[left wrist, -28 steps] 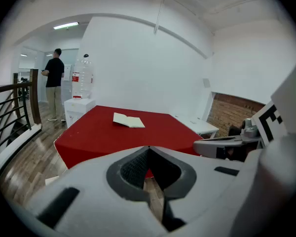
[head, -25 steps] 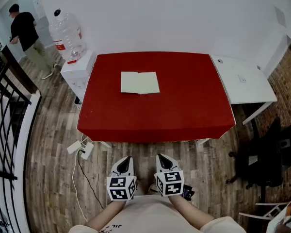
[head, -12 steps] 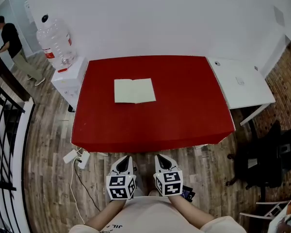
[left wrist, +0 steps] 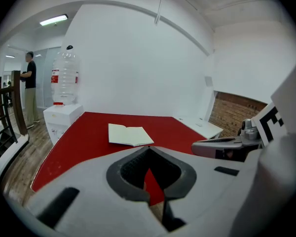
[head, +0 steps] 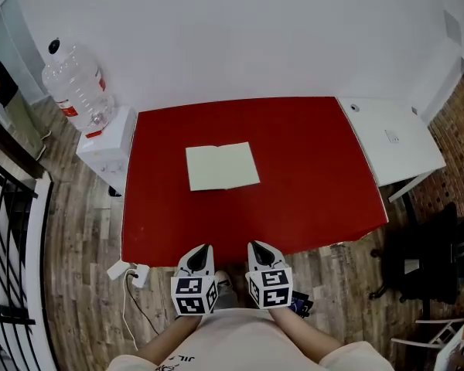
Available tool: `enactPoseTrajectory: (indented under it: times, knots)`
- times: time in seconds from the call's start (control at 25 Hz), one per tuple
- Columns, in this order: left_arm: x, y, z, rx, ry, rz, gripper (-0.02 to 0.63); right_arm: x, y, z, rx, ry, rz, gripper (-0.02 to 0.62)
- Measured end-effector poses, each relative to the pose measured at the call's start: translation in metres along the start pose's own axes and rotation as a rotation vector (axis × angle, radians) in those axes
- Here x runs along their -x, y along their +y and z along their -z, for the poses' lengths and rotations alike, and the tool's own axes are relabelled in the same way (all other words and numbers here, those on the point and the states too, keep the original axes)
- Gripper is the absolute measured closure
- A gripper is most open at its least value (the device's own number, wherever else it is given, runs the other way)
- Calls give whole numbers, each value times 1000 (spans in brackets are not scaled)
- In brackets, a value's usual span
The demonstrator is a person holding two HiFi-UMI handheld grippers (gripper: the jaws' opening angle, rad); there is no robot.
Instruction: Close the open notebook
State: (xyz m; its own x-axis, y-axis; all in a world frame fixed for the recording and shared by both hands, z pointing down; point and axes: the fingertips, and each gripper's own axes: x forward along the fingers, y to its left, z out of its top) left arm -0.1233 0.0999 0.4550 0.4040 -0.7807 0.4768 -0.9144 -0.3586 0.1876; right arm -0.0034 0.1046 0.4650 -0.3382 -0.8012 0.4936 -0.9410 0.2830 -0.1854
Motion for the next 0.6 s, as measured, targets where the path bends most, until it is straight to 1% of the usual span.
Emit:
enactPoseTrajectory:
  times: [0.24,0.44,0.6]
  knots:
    - [-26,33,-22,-7,8,12,601,-36,7,-25,0,-10,24,592]
    - [-43,30,-26,4,25,33,601,-48,-3,-33,-4,4,30,591]
    - [-59,28,-34,19,25,28,600,-56,-15,-47,8,2,19,591]
